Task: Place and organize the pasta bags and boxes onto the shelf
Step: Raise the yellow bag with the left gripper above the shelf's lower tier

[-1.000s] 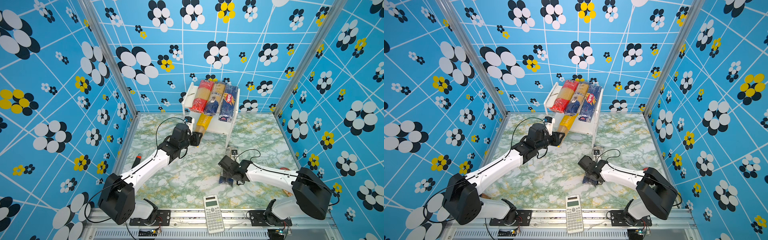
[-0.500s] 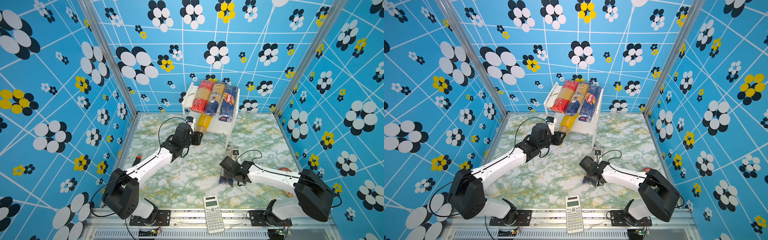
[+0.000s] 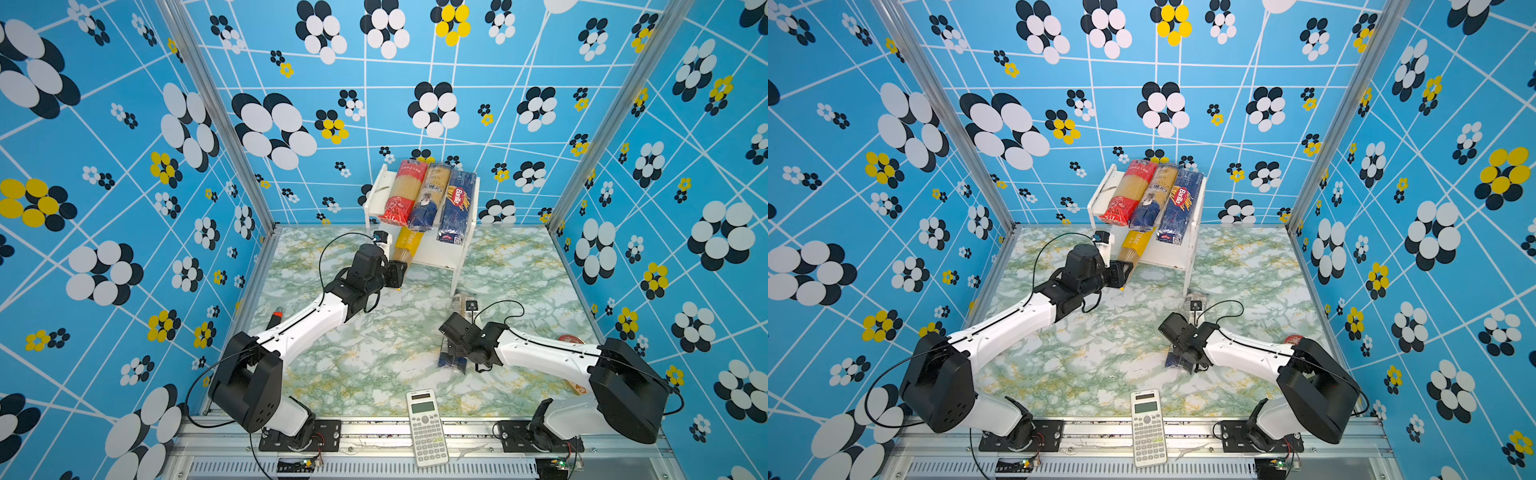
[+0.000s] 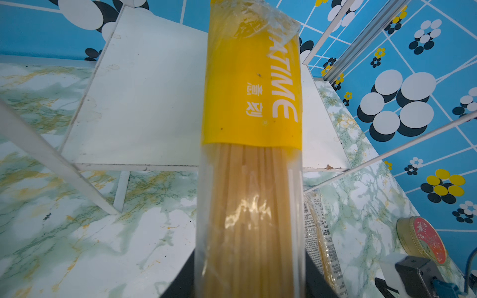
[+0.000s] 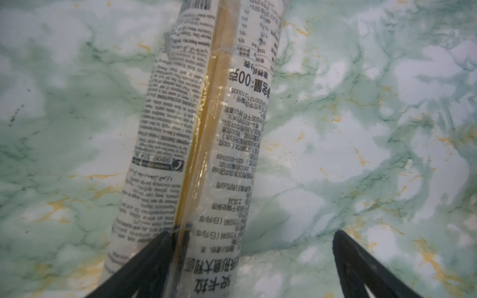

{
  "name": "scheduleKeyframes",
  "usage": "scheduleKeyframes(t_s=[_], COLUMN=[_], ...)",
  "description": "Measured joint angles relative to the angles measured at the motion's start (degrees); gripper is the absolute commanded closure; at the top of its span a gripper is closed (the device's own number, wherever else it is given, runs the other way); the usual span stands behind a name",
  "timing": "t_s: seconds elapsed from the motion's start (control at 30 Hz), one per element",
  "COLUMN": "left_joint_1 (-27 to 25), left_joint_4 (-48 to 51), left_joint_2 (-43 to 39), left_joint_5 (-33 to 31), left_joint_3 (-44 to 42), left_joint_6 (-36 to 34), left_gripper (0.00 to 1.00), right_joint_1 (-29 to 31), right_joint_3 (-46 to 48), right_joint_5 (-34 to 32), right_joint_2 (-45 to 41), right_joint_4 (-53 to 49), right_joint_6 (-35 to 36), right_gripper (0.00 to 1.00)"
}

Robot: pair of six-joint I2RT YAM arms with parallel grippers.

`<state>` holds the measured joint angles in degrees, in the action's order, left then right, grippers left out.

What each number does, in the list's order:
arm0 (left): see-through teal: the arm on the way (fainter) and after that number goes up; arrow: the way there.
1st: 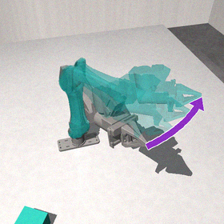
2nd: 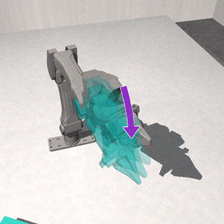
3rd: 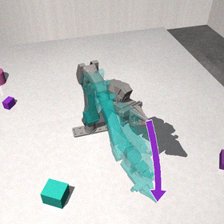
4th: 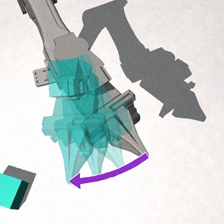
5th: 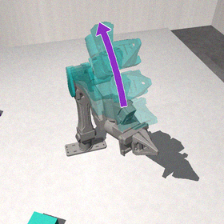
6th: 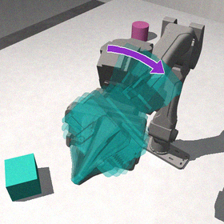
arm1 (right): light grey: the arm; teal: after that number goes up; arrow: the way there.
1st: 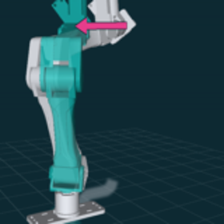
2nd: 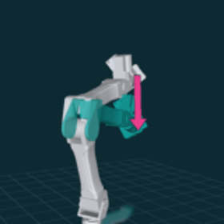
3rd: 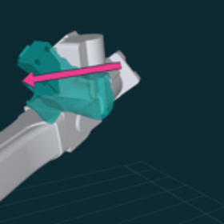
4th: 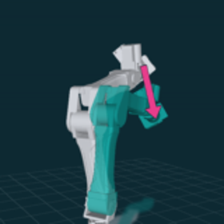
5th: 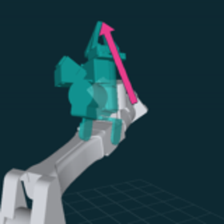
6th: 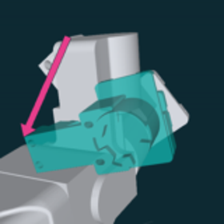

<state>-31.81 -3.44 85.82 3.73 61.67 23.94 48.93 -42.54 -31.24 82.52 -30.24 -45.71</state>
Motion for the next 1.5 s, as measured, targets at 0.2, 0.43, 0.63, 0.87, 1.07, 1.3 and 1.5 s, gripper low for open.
scheduleKeyframes(t_s=[0.2,0.43,0.63,0.87,1.07,1.3,1.5], left_joint_1=[-0.2,-0.2,-0.2,-0.2,-0.2,-0.2,-0.2], left_joint_4=[-0.1,-0.2,-0.4,-0.9,-0.9,-0.9,-0.9], left_joint_2=[1.0,1.1,1.2,2.1,2.4,2.6,2.6], left_joint_5=[-0.4,-1.1,-2.2,-3.1,-3.7,-4.9,-5.9], left_joint_3=[1.3,1.5,1.7,2.3,2.3,2.3,2.3], left_joint_6=[0.0,-0.1,-0.6,-1.1,-1.3,-1.3,-1.3], left_gripper=[0.96,0.95,0.95,0.95,0.95,0.93,0.92], right_joint_1=[0.0,-0.1,-0.1,-0.3,-0.4,-0.4,-0.4], right_joint_3=[0.2,0.2,0.2,0.2,0.2,0.2,0.2], right_joint_5=[0.0,0.0,0.0,0.0,0.0,0.0,0.0], right_joint_2=[-0.1,-0.2,-0.2,-0.2,-0.2,-0.1,-0.1], right_joint_4=[0.3,0.3,0.3,0.3,0.3,0.3,0.3], right_joint_6=[0.0,0.0,0.0,0.0,0.0,0.0,0.0], right_gripper=[0.01,0.01,0.01,0.01,0.01,0.01,0.01])
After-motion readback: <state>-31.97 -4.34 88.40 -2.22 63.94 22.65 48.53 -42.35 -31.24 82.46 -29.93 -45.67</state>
